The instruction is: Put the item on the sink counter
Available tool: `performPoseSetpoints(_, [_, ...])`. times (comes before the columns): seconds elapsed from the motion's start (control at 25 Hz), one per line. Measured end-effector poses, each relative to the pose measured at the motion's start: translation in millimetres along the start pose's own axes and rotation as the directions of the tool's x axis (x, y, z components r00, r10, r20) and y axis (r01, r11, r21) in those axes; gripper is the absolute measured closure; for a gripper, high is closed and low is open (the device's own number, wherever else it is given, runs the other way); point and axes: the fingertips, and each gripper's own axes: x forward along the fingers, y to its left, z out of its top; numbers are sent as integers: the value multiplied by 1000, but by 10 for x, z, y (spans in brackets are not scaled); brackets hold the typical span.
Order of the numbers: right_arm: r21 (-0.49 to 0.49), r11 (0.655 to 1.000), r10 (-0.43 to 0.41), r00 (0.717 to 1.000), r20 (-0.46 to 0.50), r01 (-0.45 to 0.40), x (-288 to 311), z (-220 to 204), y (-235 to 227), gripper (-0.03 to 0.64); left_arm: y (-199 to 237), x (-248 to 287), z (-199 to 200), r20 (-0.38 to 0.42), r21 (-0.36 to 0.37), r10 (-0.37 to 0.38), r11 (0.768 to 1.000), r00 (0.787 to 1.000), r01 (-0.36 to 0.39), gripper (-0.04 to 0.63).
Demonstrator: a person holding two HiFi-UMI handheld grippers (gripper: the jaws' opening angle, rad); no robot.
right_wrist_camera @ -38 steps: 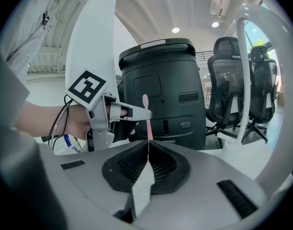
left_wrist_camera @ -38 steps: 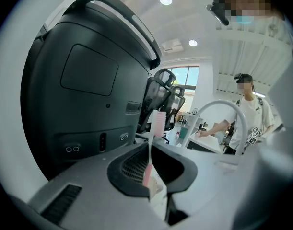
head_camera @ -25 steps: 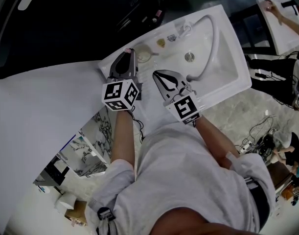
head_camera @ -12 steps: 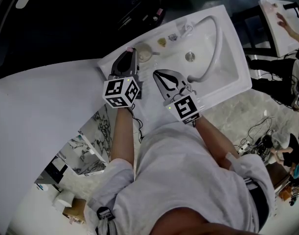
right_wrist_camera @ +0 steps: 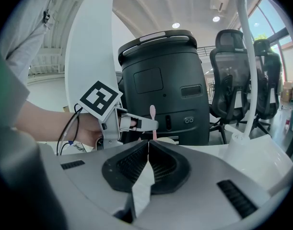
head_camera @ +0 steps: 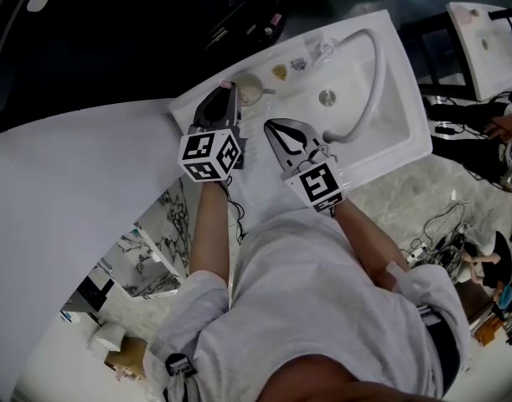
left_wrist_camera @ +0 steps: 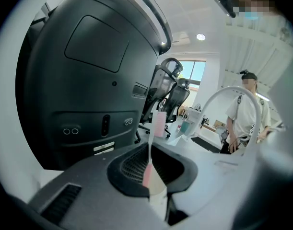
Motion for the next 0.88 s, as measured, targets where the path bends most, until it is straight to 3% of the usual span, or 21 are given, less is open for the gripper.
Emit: performPoseSetpoints(0.88, [-11,1000,-2,1000,8,2,-45,17,11,612,80,22,-222,-83,12,37,999,996,-36,568])
